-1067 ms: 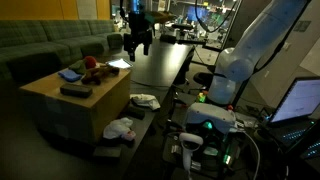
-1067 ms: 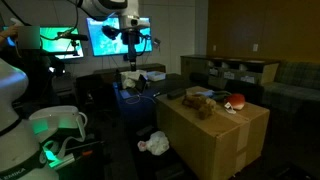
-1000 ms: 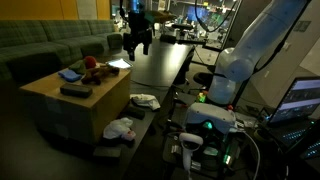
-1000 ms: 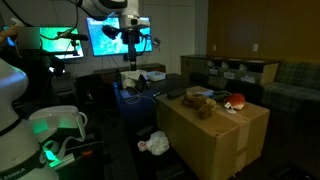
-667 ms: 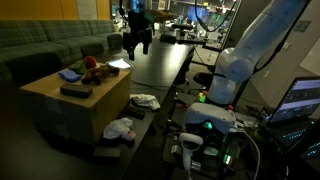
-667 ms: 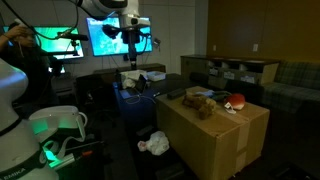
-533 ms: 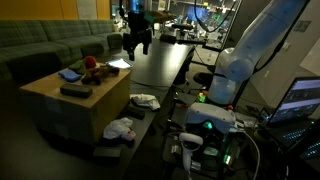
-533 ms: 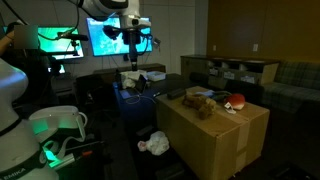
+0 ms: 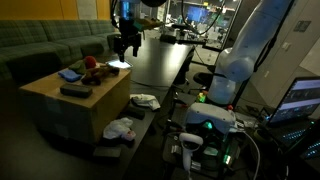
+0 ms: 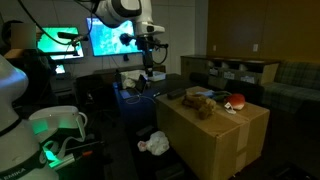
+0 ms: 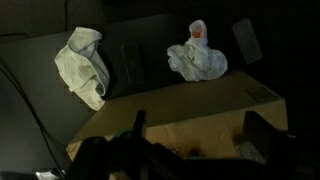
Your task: Replace the objects on the box with the objects on the table one after the other
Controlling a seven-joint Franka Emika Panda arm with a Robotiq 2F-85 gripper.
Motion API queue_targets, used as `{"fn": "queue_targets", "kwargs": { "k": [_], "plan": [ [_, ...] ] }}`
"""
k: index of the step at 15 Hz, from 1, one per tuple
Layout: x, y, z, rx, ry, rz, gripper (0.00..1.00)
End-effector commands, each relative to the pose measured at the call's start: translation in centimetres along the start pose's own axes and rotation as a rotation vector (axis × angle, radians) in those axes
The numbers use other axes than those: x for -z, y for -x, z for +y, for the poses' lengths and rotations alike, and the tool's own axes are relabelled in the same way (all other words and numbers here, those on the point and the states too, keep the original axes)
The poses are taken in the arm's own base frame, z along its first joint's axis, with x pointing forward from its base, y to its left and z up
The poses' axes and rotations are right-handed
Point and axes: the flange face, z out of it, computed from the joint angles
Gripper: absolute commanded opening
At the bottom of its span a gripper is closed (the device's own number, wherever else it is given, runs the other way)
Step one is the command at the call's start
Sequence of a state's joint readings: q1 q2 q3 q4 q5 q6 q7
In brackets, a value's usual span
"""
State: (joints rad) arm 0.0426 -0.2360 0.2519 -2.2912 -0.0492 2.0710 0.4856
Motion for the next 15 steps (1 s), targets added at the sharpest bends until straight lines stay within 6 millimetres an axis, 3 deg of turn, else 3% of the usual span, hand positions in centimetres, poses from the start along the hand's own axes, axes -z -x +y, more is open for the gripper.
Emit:
{"fn": "queue_targets", "kwargs": {
  "k": [1, 10, 15],
  "plan": [
    [-1.0, -4.2, -0.3, 0.06, -0.028, 0.036, 1.0],
    [-7.3, -10.7, -4.8, 0.188, -0.026, 0.093, 1.0],
    [-9.7, -13.8, -5.2, 0.224, 0.019, 0.118, 1.0]
  ]
}}
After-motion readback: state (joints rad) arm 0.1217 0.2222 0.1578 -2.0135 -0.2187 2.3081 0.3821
